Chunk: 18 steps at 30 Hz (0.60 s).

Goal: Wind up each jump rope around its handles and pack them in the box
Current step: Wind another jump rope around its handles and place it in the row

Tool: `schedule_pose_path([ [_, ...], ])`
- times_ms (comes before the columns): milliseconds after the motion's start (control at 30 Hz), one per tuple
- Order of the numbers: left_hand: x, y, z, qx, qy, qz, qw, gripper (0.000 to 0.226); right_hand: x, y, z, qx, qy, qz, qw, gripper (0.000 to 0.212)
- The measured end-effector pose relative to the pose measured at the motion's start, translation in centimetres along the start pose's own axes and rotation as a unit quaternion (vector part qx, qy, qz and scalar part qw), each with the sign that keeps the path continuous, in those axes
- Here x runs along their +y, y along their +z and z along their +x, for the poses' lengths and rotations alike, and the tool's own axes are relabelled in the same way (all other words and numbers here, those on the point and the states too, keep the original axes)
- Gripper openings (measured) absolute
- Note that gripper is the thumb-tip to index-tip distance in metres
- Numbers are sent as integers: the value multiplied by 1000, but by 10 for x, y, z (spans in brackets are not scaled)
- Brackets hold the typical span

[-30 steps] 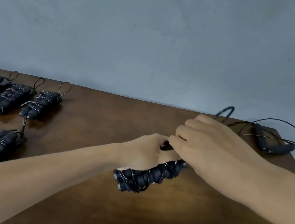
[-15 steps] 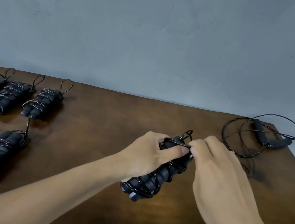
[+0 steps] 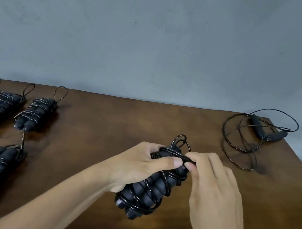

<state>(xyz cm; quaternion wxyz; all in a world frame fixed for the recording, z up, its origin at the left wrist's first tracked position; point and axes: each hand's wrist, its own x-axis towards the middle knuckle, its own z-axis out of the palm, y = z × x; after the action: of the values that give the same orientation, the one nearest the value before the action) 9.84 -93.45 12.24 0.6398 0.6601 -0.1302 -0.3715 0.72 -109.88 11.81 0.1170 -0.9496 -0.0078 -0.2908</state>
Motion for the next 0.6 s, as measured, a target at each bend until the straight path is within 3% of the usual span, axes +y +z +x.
schedule_pose_path([
  [67,-2,-2,-4,5,8,-11,1000,48,-4,3,-2,9,-3,7,1000,27],
  [133,-3,-2,-7,18,15,-14,1000,53,-8,6,-3,5,28,47,998,11],
  [333,-14,2,-8,80,47,-33,995,33,-9,25,-3,-16,109,141,984,18],
  [467,-20,-2,-8,149,84,-24,985,25,-11,37,-1,-18,225,192,955,50],
  [600,-26,-5,-9,200,128,47,970,16,-10,42,-1,-103,358,249,894,71],
])
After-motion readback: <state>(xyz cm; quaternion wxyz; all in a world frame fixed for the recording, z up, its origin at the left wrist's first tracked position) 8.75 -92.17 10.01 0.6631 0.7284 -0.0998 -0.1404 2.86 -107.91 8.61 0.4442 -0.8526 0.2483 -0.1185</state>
